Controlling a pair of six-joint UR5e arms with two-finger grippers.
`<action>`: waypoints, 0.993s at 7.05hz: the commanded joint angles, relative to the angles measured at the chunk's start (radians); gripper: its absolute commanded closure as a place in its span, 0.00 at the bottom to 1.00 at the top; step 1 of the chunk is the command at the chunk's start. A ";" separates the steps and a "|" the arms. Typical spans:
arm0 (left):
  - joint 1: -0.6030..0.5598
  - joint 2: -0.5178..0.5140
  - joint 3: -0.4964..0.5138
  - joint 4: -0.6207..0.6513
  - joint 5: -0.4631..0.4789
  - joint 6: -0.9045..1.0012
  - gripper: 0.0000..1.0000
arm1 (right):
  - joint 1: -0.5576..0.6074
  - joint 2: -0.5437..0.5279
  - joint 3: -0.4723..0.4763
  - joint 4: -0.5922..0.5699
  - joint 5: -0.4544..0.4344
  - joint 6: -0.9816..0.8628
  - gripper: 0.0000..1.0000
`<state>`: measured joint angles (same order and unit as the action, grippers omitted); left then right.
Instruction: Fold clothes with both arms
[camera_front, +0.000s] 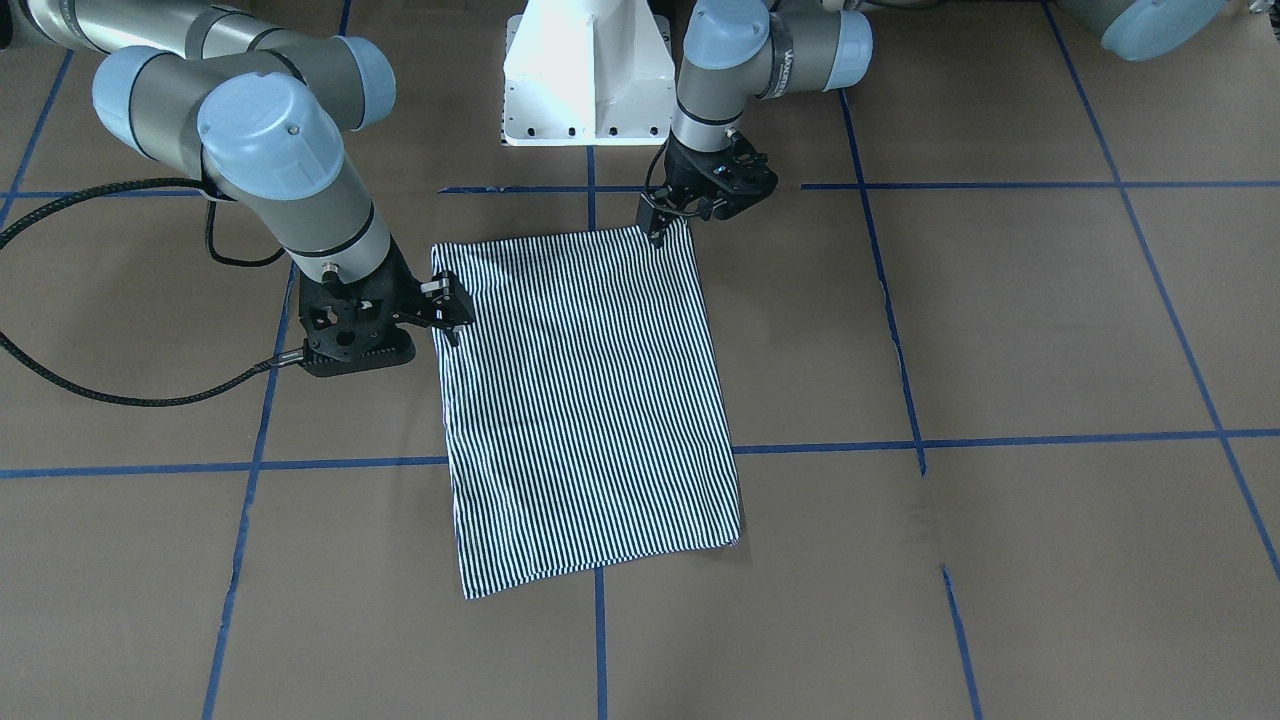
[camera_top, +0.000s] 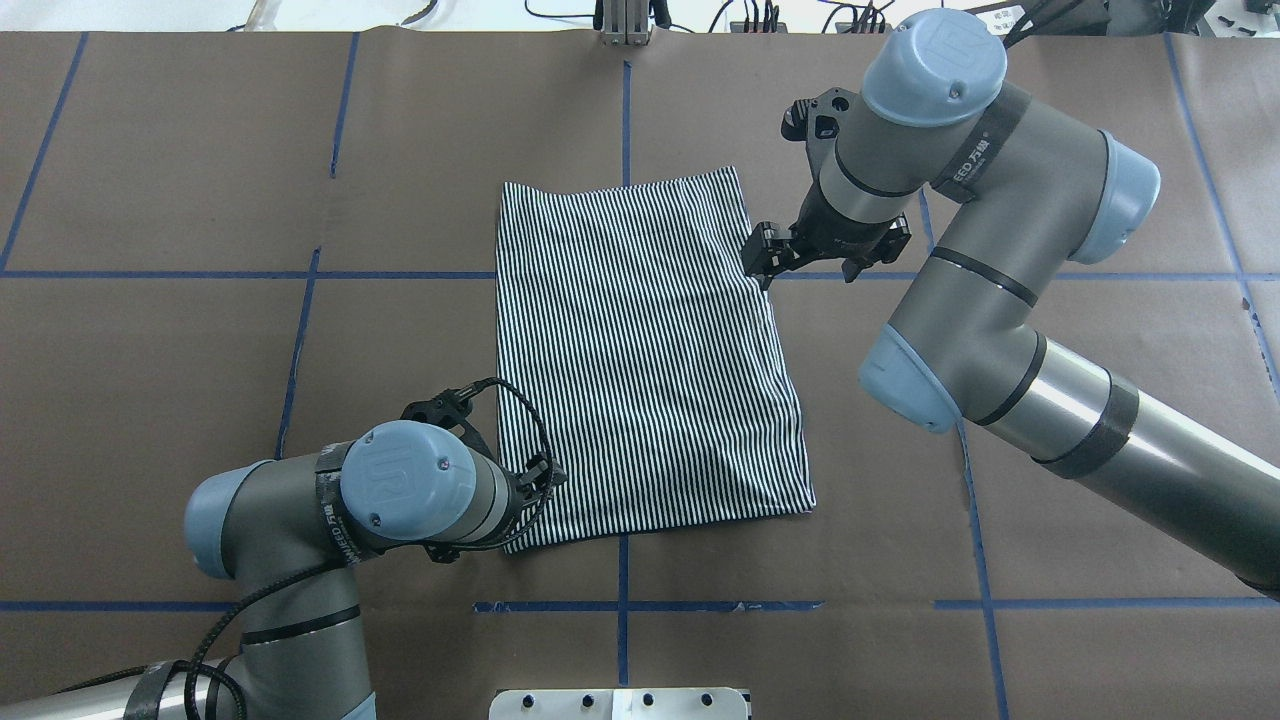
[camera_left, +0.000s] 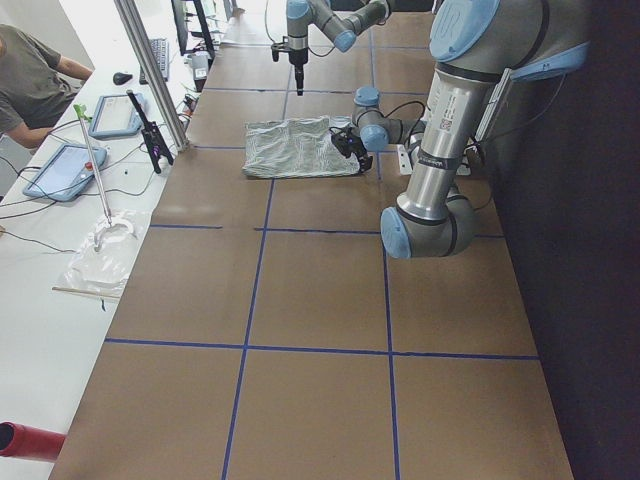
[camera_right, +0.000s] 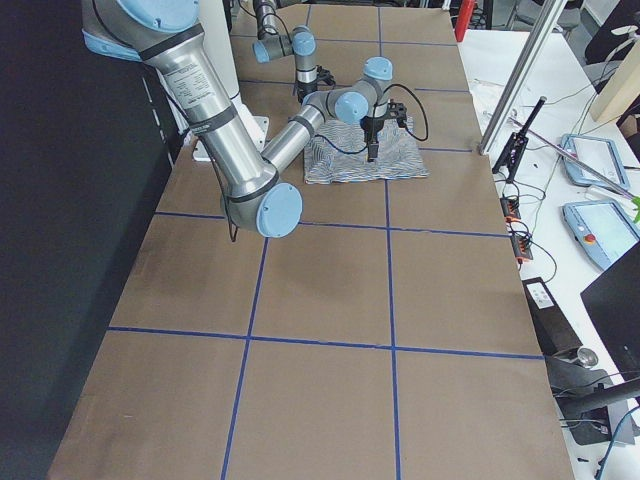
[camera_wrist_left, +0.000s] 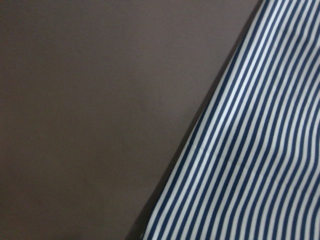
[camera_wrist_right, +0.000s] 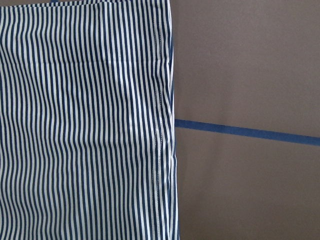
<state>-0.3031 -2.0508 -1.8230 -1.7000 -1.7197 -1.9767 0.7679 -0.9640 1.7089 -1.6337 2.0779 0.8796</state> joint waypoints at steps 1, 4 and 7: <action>0.001 -0.002 0.022 0.000 0.000 -0.001 0.13 | -0.001 0.002 0.001 0.000 -0.001 -0.001 0.00; 0.002 -0.011 0.022 -0.001 -0.001 -0.013 0.44 | -0.001 -0.001 0.000 0.000 -0.001 -0.001 0.00; 0.002 -0.009 0.019 -0.001 0.002 -0.013 1.00 | 0.001 -0.001 0.000 0.000 -0.001 -0.001 0.00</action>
<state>-0.3007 -2.0607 -1.8017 -1.7012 -1.7196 -1.9901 0.7677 -0.9648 1.7089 -1.6337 2.0770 0.8790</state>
